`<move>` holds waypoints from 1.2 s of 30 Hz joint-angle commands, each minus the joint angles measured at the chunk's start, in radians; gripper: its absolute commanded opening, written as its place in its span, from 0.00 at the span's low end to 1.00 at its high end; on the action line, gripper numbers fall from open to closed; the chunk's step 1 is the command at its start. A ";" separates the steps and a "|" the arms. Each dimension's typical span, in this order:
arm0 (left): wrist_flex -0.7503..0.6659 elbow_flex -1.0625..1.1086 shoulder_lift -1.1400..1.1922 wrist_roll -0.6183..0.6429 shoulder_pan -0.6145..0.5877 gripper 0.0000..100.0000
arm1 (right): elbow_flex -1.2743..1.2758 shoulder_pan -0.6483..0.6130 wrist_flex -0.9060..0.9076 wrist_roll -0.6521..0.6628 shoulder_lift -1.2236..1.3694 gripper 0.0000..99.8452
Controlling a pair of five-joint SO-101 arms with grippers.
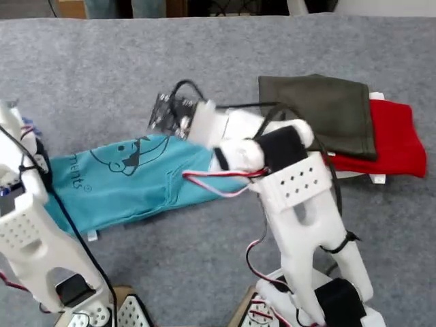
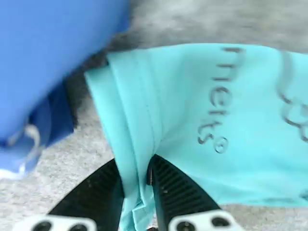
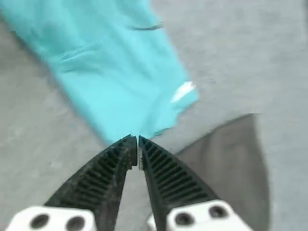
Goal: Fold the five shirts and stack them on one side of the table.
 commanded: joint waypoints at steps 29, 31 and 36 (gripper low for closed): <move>-0.098 -0.105 -0.235 0.249 1.061 0.03 | -0.097 0.707 -0.493 -0.143 -0.019 0.01; -0.130 -0.128 -0.193 0.282 1.086 0.03 | -0.099 0.712 -0.493 -0.146 -0.018 0.01; -0.181 -0.229 -0.074 0.393 1.098 0.03 | -0.099 0.712 -0.493 -0.146 -0.018 0.01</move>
